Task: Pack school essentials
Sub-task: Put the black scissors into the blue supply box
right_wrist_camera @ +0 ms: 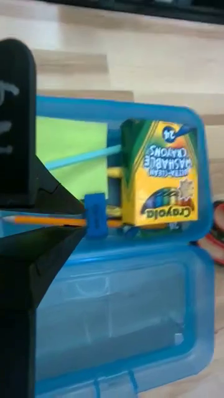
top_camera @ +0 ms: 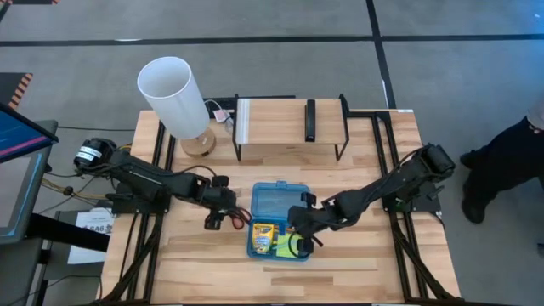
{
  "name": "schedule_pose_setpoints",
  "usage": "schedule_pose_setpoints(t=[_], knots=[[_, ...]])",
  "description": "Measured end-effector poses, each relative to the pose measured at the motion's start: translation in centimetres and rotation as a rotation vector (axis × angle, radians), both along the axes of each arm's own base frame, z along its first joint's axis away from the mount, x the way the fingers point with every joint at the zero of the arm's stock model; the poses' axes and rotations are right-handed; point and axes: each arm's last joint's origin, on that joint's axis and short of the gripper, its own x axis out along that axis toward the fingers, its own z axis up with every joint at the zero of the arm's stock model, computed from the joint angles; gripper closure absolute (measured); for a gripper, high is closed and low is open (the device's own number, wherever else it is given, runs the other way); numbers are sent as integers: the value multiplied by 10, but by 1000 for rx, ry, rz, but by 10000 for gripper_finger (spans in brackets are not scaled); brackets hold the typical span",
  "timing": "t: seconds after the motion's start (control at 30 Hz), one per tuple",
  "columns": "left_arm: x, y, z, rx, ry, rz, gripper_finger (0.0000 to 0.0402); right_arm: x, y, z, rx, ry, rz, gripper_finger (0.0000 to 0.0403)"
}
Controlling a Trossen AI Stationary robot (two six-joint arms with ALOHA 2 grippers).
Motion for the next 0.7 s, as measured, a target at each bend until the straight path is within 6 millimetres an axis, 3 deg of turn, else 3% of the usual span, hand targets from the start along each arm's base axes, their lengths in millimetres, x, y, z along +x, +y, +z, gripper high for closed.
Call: schedule_pose_setpoints(t=[0.5, 0.7], knots=[[16, 4, -45, -36, 173, -24, 166, 5, -2, 4, 12, -43, 13, 337], [17, 9, -47, -50, 194, -16, 207, 5, -2, 4, 3, -46, 26, 337]])
